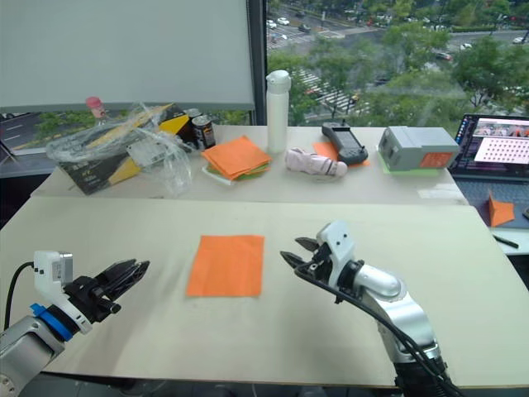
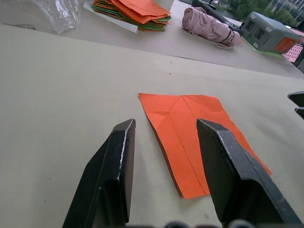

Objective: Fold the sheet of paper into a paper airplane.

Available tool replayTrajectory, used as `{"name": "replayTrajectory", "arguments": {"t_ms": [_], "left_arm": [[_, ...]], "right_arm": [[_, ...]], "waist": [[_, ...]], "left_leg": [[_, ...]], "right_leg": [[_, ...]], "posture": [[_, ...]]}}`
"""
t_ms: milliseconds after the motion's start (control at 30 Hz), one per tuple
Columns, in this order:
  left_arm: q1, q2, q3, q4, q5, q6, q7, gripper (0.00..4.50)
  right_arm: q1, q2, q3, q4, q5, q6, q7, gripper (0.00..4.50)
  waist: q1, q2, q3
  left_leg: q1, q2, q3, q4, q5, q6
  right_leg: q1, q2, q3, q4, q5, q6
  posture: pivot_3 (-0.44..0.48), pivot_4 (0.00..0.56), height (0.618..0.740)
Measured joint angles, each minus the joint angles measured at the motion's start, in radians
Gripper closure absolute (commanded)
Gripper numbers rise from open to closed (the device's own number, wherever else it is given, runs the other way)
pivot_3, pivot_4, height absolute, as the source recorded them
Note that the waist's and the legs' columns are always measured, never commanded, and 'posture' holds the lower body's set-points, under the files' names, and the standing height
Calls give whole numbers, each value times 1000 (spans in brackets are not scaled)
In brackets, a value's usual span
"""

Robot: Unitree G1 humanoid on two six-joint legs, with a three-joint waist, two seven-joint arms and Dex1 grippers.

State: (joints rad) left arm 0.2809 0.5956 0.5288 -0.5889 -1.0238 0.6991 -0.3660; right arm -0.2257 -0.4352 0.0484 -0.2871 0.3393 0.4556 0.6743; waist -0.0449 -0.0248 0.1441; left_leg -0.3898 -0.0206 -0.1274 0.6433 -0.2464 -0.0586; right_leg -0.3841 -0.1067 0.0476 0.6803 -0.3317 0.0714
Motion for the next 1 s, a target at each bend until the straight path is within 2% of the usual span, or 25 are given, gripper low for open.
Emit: {"name": "replayTrajectory", "arguments": {"t_ms": [233, 267, 433, 500, 767, 1000], "left_arm": [[-29, 0, -1, 12, -16, 2, 5, 2349], [-33, -1, -1, 15, -20, 2, 4, 2903], [-80, -19, -5, 39, 15, -29, 8, 4493], [-84, -21, -9, 42, 17, -31, 8, 4500], [-152, -31, -119, 62, 50, -16, 8, 4500], [-267, -44, -280, 158, 153, 1, 1, 4500]], "right_arm": [[8, 16, 8, -10, 0, 2, -11, 1881], [7, 18, 7, -10, 0, 6, -15, 2104], [-10, 56, -4, -10, 37, 22, -46, 3758], [-21, 56, -6, -7, 37, 29, -52, 4428], [-75, 91, 16, 22, 21, 31, -93, 4475], [-114, 126, 54, 68, -25, 30, -129, 4475]], "waist": [[0, 0, 0], [0, 0, 0], [-1, 0, 0], [0, 0, 0], [0, 0, 0], [-2, 0, 0]], "left_leg": [[0, 0, 0, 0, 0, 0], [0, 0, 0, 0, 0, 0], [0, 0, 0, 0, 0, 0], [0, 0, 0, 0, 0, 0], [0, 0, 0, 0, 0, 0], [0, 0, 0, 0, 0, 0]], "right_leg": [[0, 0, 0, 0, 0, 0], [0, 0, 0, 0, 0, 0], [0, 0, 0, 0, 0, 0], [0, 0, 0, 0, 0, 0], [0, 0, 0, 0, 0, 0], [0, 0, 0, 1, 0, 0]], "posture": [[0, 150, 740], [0, 150, 740], [0, 150, 740], [0, 150, 740], [0, 150, 740], [0, 150, 740]]}}
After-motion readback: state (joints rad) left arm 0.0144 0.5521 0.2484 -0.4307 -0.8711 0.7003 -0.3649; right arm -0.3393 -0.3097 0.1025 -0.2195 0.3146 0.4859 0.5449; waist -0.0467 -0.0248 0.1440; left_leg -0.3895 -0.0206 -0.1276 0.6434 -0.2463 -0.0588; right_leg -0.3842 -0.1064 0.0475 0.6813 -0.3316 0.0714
